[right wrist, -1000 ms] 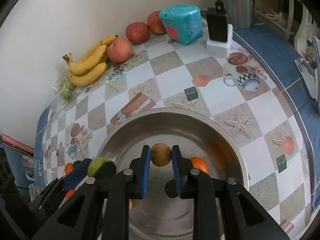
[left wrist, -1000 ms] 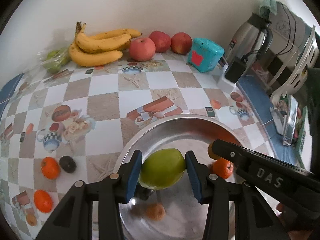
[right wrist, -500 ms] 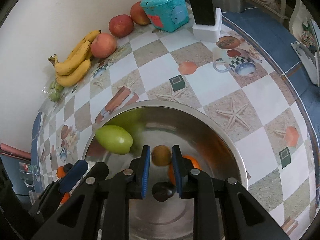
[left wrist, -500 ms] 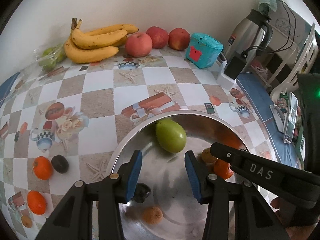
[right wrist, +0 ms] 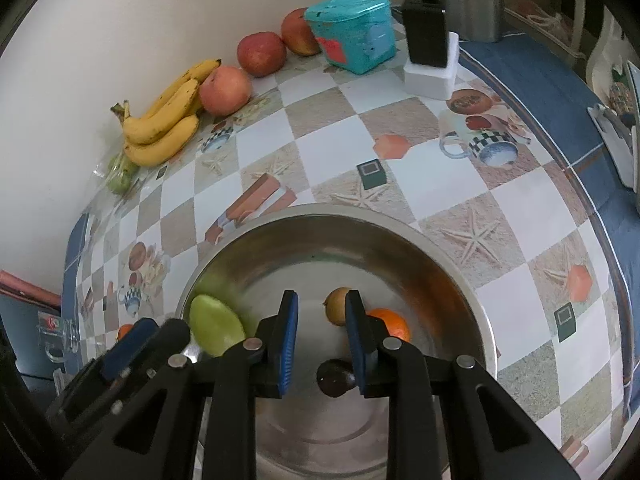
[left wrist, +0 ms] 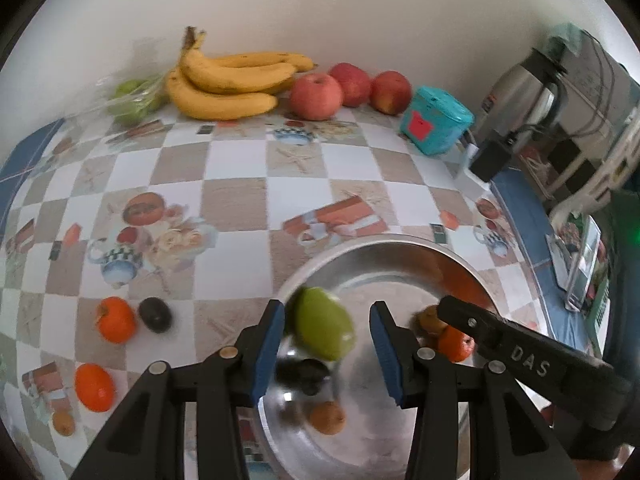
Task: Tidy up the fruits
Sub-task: 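Open the left tool dropping the pear while the right tool releases the kiwi, then withdraw both tools from the bowl toward the remaining fruit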
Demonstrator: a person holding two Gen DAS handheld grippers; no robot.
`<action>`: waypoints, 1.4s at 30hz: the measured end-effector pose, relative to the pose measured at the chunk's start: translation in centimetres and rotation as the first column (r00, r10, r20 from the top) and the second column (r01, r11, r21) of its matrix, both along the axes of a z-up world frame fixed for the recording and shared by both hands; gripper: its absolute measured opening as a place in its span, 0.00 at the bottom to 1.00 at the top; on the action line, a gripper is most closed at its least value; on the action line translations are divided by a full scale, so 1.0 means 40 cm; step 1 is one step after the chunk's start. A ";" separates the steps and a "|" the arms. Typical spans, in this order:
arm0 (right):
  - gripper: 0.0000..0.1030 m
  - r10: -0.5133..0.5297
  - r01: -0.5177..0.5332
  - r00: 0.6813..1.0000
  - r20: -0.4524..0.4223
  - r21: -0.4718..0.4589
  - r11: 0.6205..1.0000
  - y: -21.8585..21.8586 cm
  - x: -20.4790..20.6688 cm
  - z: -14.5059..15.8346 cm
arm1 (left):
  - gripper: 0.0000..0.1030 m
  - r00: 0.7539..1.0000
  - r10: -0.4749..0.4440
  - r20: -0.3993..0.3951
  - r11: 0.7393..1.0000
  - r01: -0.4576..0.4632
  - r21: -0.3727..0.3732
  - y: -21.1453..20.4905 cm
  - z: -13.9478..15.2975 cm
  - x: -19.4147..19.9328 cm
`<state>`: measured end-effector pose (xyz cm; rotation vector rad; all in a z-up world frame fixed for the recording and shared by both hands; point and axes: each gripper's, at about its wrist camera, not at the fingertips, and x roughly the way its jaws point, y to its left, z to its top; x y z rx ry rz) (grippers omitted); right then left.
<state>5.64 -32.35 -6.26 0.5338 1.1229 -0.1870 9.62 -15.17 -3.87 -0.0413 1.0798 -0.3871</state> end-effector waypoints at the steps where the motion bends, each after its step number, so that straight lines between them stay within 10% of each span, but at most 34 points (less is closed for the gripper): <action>1: 0.24 0.009 -0.009 1.000 -0.002 -0.004 1.000 0.005 0.001 0.000 | 0.47 1.000 0.017 -0.004 1.000 -0.017 0.001 0.010 0.000 0.004; 19: 0.24 0.105 -0.107 0.994 -0.031 -0.070 0.992 0.071 0.016 0.001 | 0.66 0.944 0.302 -0.136 0.953 -0.297 0.055 0.201 -0.039 0.042; 23: 0.66 0.121 -0.124 0.992 -0.038 -0.098 0.987 0.080 0.020 -0.002 | 1.00 0.930 0.343 -0.133 0.939 -0.334 0.086 0.217 -0.046 0.044; 42: 0.96 0.166 -0.165 0.986 -0.011 -0.178 0.970 0.112 0.023 0.008 | 1.00 0.896 0.430 -0.108 0.901 -0.419 0.112 0.277 -0.049 0.045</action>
